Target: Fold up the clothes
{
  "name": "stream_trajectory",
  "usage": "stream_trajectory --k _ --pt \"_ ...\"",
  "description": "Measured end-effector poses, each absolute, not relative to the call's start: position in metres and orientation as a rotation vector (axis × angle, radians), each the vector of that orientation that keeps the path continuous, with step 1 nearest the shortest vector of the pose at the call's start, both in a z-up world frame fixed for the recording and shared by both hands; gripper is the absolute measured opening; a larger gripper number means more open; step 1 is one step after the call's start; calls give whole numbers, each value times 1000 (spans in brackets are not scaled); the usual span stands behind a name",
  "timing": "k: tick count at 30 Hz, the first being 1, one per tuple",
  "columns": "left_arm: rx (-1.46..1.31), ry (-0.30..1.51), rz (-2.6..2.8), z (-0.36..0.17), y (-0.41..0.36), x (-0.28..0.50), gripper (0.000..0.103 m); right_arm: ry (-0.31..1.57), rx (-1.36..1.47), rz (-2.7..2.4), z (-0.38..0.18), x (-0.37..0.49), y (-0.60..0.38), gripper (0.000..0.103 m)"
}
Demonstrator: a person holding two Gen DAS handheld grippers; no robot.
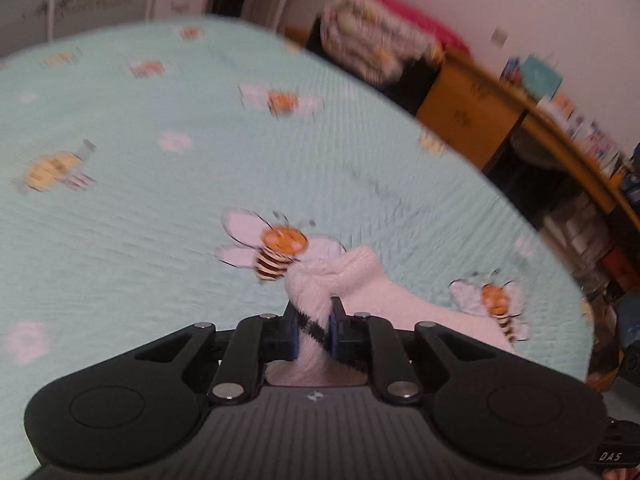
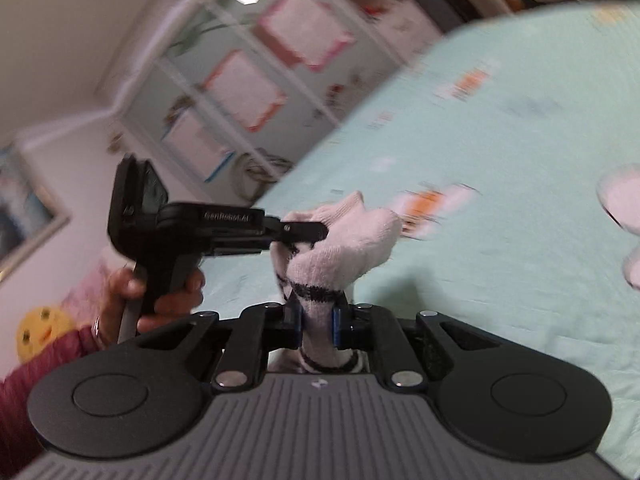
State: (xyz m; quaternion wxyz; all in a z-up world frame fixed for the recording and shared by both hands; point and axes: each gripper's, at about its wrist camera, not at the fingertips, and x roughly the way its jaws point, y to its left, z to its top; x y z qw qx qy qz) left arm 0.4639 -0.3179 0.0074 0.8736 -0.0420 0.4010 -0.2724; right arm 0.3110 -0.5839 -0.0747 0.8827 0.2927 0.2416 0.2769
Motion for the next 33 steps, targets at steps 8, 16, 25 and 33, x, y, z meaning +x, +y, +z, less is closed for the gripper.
stream_trajectory --k 8,16,25,33 --pt "-198 669 -481 59 -155 313 13 424 283 835 13 212 -452 12" --pt "-447 744 -298 -55 -35 180 14 486 -141 1038 -26 98 -306 12" --pt "-744 771 -198 -141 12 118 7 478 -566 1050 -98 20 -244 12" --pt "-962 724 -188 -138 37 96 39 364 -729 1017 -97 20 -242 12"
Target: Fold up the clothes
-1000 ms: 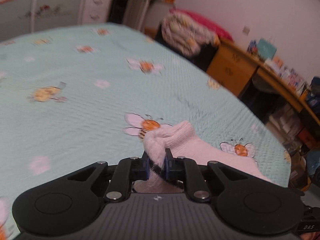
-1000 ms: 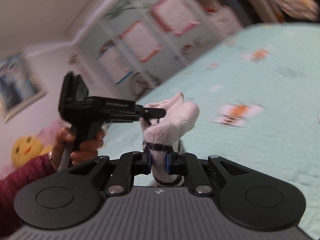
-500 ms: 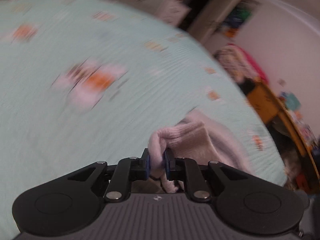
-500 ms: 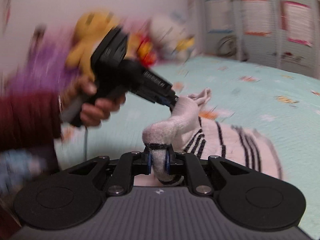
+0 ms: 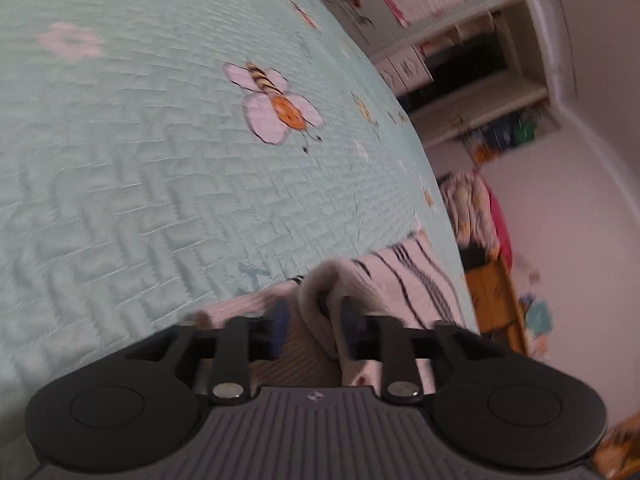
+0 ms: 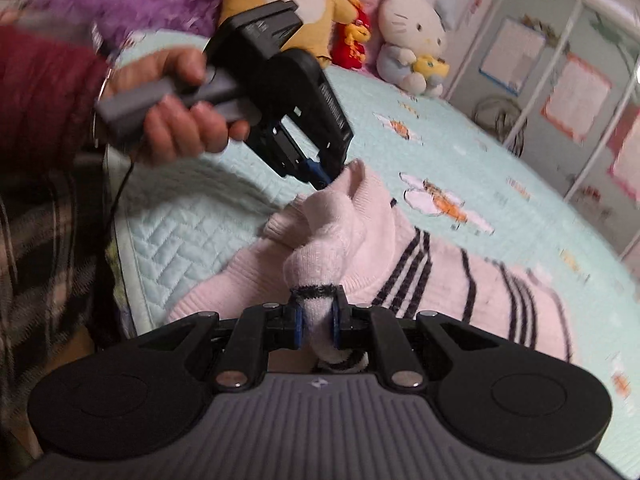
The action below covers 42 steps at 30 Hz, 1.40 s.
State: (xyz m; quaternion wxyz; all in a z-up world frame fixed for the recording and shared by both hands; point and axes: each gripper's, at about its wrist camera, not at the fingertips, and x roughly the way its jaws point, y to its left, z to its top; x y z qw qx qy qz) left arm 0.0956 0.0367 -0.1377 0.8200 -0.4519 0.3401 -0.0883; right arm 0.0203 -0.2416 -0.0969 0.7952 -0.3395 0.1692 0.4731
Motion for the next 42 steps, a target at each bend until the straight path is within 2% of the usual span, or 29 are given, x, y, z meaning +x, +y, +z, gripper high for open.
stream_trajectory --k 1,6,8,9,10,14,17,19,20,21,22,23,24,25,30,33,35,36,37,40,41,42 --pt "-968 714 -179 -136 37 92 43 344 -757 1013 -97 20 -241 12" --pt "-863 748 -160 -118 12 102 49 222 -920 998 -104 1 -237 12" --pt "-824 801 -128 -121 3 114 46 190 -966 998 -107 -4 -236 12" --pt "-812 825 -122 -122 1 117 28 183 -974 994 -105 -5 -236 12" --pt "-826 825 -133 -122 1 117 0 176 -974 988 -102 -6 -235 12" --pt "-884 761 -103 -115 18 97 0 156 -958 999 -90 -9 -232 12" --pt "-923 769 19 -127 37 79 4 204 -1011 1047 -112 -7 -228 13" --pt "-958 764 43 -131 44 66 11 203 -1086 1066 -129 -12 -229 20" --pt "-960 760 43 -131 44 62 17 166 -1100 1069 -130 -17 -231 25" --pt "-940 757 46 -127 41 60 32 124 -1110 1071 -130 -22 -234 37" --pt "-918 754 49 -124 37 59 42 113 -1099 1086 -127 -25 -236 44" --pt "-881 751 50 -119 31 60 44 109 -1078 1100 -123 -28 -238 55" --pt "-839 753 48 -114 25 62 45 105 -1067 1095 -120 -31 -240 61" --pt "-798 758 45 -109 18 65 45 101 -1058 1088 -117 -33 -241 61" --pt "-658 812 64 -112 -9 95 46 137 -1000 1044 -113 -24 -248 59" --pt "-633 842 79 -117 -10 103 42 132 -1007 1016 -117 -20 -246 57" --pt "-625 858 83 -120 -9 108 29 139 -1010 1015 -120 -19 -243 55" --pt "-620 865 80 -121 -7 110 18 144 -1013 1018 -121 -17 -241 52" --pt "-610 873 76 -120 -8 111 10 148 -1021 1021 -123 -17 -240 49" --pt "-562 875 95 -114 -14 110 3 147 -1061 1025 -130 -18 -236 29" --pt "-543 873 106 -110 -16 109 1 157 -1061 1026 -130 -18 -235 16" --pt "-523 870 117 -107 -19 108 0 168 -1042 1026 -126 -17 -234 13"
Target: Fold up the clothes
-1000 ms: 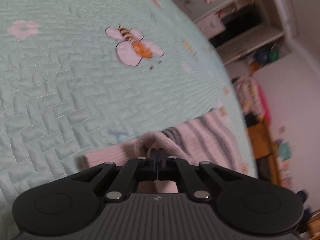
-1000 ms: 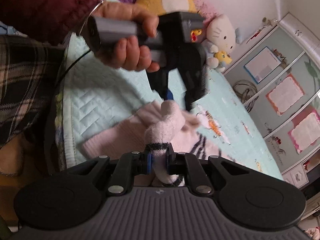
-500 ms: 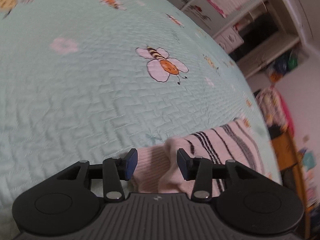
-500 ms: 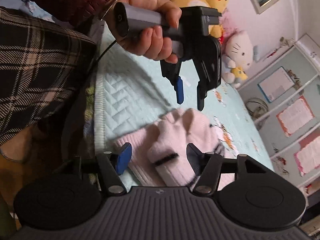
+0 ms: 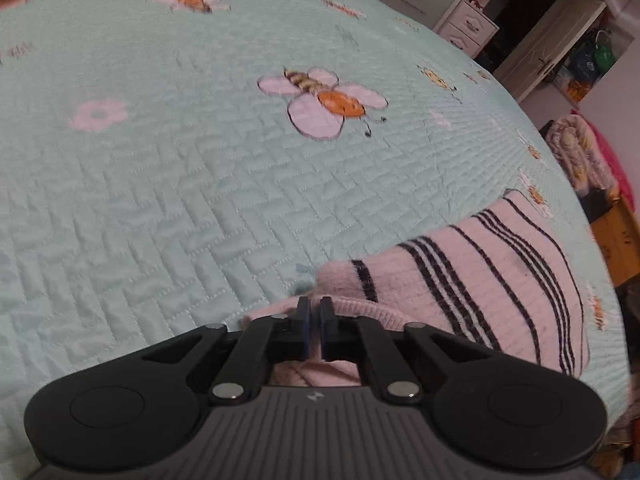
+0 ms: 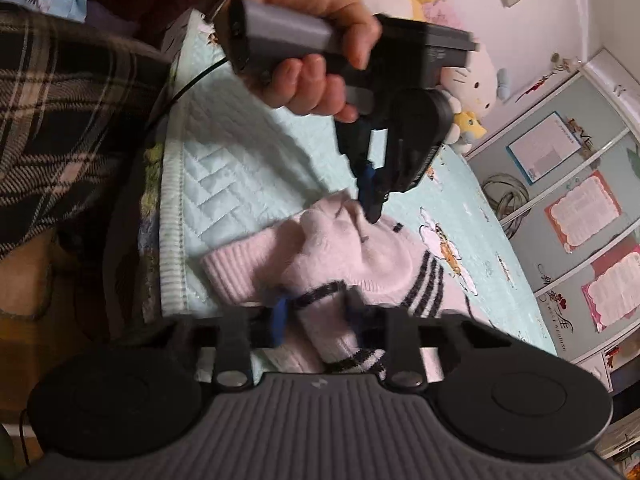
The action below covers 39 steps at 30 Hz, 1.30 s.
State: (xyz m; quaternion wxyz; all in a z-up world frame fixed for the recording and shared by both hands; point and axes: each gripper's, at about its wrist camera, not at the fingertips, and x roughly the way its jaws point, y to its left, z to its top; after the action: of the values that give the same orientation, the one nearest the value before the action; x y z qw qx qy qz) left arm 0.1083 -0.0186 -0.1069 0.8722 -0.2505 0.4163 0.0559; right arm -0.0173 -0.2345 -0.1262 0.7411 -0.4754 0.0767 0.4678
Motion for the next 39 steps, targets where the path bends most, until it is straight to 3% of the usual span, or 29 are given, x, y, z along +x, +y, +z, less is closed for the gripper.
stream_trajectory --k 5,10,14,17,19,21,24,26,27,32,39 --pt "-505 790 182 -83 -4 83 0 200 -914 1070 -91 -23 -236 12" --pt "-472 909 271 -118 3 87 0 340 -875 1085 -116 -2 -229 12" --pt "-491 848 225 -108 -4 80 0 337 -858 1087 -121 0 -234 13" --pt "-528 802 192 -94 -6 83 6 339 -836 1097 -118 0 -237 13" --pt "-519 790 196 -89 -11 88 31 351 -816 1098 -117 0 -237 13" --pt "-480 806 196 -92 -18 97 35 357 -800 1097 -115 -1 -237 12" --pt "-421 850 160 -102 -30 111 34 352 -779 1097 -110 1 -238 11" --pt "-433 888 149 -111 -31 121 5 351 -772 1100 -107 3 -238 11" --pt "-452 900 138 -115 -30 124 1 350 -766 1102 -104 4 -239 10" --pt "-385 839 174 -89 -37 105 0 352 -701 1122 -84 4 -241 10" --pt "-258 906 248 -120 -48 111 1 439 -720 1148 -121 11 -233 10"
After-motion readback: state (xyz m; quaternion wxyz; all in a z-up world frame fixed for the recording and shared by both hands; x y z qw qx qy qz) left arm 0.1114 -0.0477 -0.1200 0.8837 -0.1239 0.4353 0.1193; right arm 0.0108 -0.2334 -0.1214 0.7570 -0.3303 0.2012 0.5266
